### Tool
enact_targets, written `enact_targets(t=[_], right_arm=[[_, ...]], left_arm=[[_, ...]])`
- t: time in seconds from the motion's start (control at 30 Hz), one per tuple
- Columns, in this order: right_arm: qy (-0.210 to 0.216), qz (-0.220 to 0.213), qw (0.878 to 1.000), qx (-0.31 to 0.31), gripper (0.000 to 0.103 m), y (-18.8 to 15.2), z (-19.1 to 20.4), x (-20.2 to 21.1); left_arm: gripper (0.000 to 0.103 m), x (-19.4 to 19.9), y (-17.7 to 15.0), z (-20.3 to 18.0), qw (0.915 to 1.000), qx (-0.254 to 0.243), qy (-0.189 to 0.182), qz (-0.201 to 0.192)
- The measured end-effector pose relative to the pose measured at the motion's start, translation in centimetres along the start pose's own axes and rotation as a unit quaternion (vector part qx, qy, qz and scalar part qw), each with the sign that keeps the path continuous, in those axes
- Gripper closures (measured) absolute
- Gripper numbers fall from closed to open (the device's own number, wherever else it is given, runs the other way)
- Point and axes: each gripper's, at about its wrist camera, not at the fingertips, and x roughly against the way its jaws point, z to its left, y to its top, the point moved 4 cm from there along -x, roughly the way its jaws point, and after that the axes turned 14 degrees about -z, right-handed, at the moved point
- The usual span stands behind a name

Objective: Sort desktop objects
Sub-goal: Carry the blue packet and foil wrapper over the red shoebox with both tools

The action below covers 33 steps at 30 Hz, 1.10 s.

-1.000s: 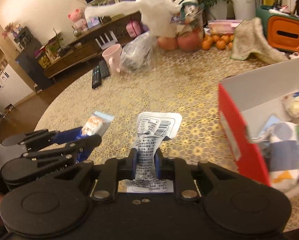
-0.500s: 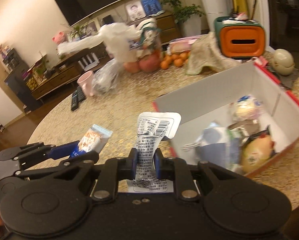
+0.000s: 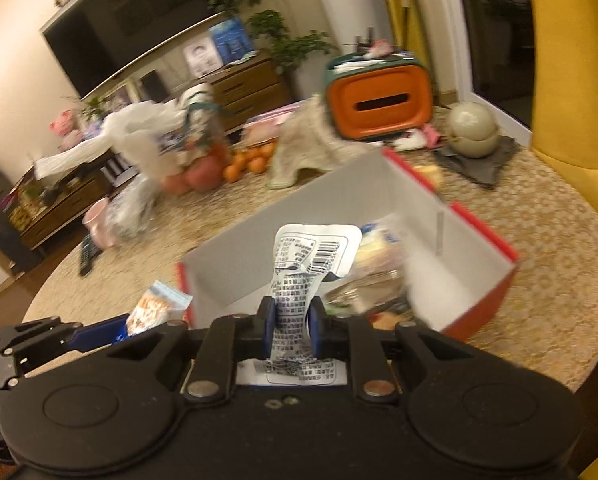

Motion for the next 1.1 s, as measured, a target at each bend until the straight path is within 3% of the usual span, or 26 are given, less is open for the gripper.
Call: enact_targets(t=[0.47, 1.1], right_arm=[[-0.028, 0.016, 0.999, -0.018, 0.087, 0.8, -4.9, -4.1], [-0.033, 0.066, 0.997, -0.009, 0.082, -1.6, -5.2, -8.8]], left_arm=[[0.068, -8.2, 0.0, -0.7, 0.9988, -0.021, 0.016, 0.041], [0.067, -13.9, -2.2, 0.9, 0.9942, -0.031, 0.028, 0.099]])
